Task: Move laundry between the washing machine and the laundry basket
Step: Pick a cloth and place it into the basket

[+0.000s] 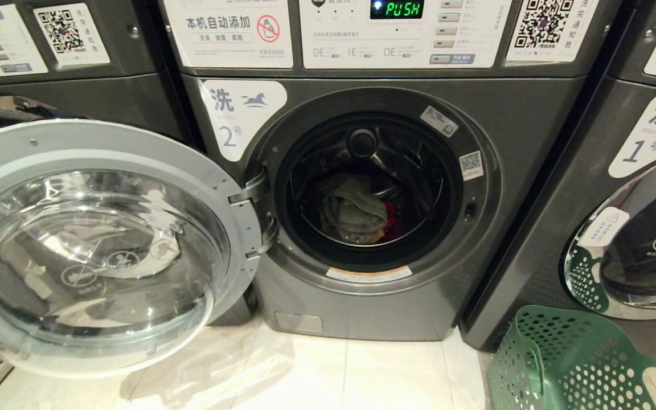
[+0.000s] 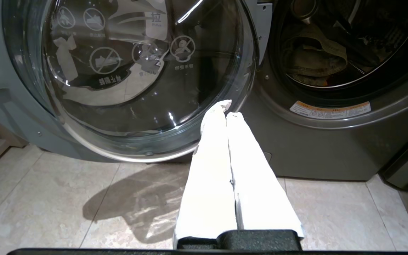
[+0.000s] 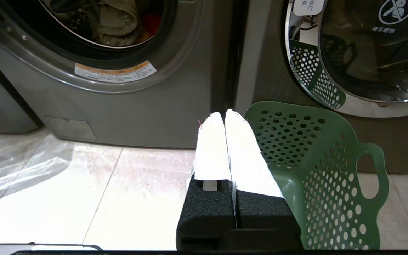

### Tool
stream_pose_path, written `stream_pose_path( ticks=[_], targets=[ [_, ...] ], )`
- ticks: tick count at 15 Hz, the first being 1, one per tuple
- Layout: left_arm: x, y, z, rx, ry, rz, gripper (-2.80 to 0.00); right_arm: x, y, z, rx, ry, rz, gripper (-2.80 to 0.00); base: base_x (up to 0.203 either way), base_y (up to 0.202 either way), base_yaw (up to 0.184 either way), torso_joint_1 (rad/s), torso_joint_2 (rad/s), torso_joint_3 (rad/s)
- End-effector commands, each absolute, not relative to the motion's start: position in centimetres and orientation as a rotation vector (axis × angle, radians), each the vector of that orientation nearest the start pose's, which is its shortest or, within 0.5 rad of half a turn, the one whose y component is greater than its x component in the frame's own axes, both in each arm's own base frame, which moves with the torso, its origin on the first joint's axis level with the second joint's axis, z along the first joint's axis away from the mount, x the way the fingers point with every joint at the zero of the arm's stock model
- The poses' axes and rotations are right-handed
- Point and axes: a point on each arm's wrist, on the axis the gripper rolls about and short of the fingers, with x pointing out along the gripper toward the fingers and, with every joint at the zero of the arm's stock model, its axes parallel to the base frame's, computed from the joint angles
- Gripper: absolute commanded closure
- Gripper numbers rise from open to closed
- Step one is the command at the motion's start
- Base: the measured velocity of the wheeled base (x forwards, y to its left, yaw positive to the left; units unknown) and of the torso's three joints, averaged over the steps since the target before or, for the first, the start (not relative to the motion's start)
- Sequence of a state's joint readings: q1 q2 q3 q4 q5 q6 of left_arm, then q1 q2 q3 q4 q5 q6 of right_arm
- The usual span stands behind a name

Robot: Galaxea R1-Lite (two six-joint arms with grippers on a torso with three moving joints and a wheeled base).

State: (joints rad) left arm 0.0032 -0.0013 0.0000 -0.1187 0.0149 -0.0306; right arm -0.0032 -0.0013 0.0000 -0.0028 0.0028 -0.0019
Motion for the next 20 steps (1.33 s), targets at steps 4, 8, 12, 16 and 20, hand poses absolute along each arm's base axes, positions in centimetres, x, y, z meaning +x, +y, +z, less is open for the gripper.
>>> stream_pose_path(
  ticks=[4, 8, 12, 16, 20],
  targets=[
    [-2.02, 0.03, 7.66, -0.031, -0.080, 0.017, 0.00, -2.28, 0.01, 7.58, -0.002, -0.003, 0.000, 0.00, 0.000, 0.000, 0.000, 0.000, 0.00, 0.000],
    [-2.02, 0.03, 7.66, -0.030, -0.080, 0.017, 0.00, -2.28, 0.01, 7.58, -0.002, -0.003, 0.000, 0.00, 0.029, 0.000, 0.000, 0.000, 0.00, 0.001],
    [-2.02, 0.03, 7.66, -0.030, -0.080, 0.017, 0.00, -2.28, 0.01, 7.58, -0.002, -0.003, -0.002, 0.00, 0.191, 0.000, -0.001, 0.007, 0.00, 0.000],
    [-2.02, 0.02, 7.66, -0.030, -0.080, 0.016, 0.00, -2.28, 0.01, 7.58, -0.002, -0.003, -0.002, 0.00, 0.183, 0.000, -0.002, 0.001, 0.00, 0.002],
    [-2.02, 0.03, 7.66, -0.030, -0.080, 0.017, 0.00, -2.28, 0.01, 7.58, 0.000, -0.003, -0.002, 0.00, 0.018, 0.000, 0.002, 0.001, 0.00, -0.001]
  ],
)
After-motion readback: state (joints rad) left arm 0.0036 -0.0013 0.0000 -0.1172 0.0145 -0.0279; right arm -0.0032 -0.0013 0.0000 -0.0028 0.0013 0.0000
